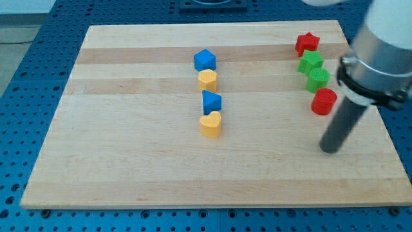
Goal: Move the green star along with the red star towards the top right
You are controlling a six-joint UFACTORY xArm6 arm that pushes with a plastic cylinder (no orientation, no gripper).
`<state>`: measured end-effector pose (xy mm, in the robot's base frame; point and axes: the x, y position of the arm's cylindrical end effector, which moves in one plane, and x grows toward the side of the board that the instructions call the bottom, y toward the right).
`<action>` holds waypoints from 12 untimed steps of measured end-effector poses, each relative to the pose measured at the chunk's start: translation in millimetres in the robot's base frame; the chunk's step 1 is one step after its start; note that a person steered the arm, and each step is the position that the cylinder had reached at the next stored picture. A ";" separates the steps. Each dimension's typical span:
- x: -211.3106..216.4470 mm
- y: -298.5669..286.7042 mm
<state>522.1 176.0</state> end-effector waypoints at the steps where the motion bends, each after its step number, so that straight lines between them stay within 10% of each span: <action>1: -34.9 -31.8; 4: -176.3 -46.8; 12: -179.0 36.9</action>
<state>343.0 212.9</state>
